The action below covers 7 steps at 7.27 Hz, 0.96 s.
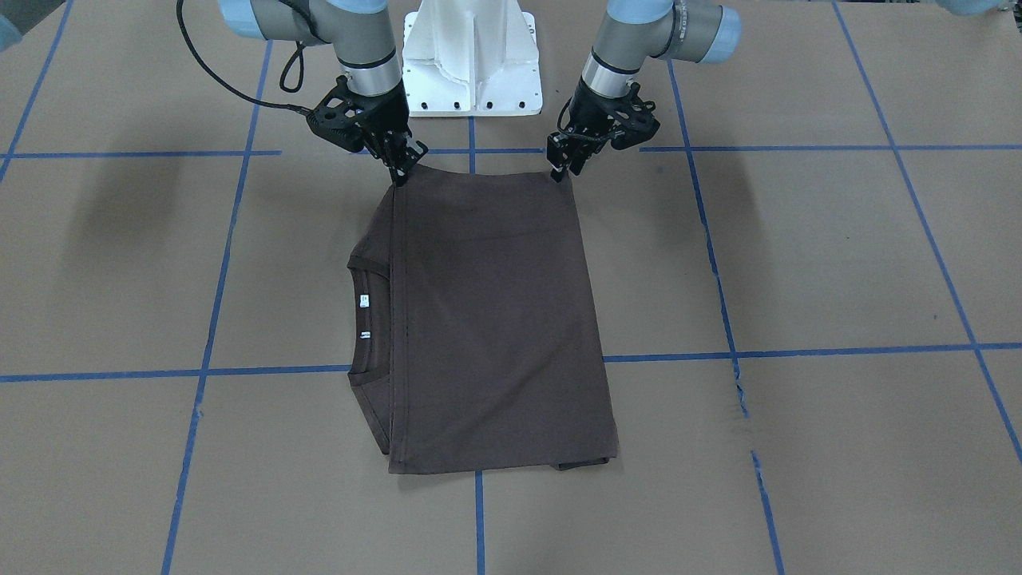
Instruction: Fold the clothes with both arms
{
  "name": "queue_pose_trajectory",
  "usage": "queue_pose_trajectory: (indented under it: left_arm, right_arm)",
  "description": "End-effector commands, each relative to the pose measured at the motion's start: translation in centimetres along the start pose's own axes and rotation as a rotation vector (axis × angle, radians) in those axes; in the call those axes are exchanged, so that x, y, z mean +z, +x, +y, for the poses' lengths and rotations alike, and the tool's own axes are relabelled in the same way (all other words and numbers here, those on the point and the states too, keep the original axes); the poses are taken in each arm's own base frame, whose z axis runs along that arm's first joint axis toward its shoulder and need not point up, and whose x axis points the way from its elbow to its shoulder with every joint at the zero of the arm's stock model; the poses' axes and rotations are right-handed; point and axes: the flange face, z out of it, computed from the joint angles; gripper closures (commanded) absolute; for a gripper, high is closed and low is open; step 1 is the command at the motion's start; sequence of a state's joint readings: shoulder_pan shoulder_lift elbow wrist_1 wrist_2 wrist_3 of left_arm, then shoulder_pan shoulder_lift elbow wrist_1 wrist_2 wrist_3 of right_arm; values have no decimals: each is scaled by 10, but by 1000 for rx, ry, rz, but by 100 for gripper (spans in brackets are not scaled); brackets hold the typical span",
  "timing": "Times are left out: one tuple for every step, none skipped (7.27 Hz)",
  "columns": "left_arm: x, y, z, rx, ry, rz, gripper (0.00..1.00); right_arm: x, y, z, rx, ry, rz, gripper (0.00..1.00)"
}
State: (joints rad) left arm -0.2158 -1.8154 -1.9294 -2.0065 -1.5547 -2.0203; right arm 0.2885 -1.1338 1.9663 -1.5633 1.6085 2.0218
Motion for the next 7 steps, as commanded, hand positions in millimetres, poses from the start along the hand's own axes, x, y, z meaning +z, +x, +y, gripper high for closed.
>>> queue_pose_trajectory:
  left_arm:
    - [4, -4, 3, 0, -2, -12, 50]
    - [4, -3, 5, 1, -4, -9, 51]
    - [3, -2, 5, 3, -6, -7, 51]
    - [5, -3, 4, 8, -4, -11, 52]
    - [5, -3, 5, 8, -5, -11, 54]
    - [6, -3, 6, 9, -6, -13, 58]
    - [7, -3, 6, 8, -5, -15, 62]
  right_arm:
    - [1, 1, -2, 1, 3, 3, 100]
    - [1, 2, -2, 1, 4, 4, 100]
    - [1, 2, -2, 1, 4, 4, 100]
    - [1, 2, -3, 2, 6, 5, 100]
    - [1, 2, -3, 2, 6, 5, 100]
    - [1, 2, -3, 2, 6, 5, 100]
    - [2, 2, -3, 1, 7, 8, 100]
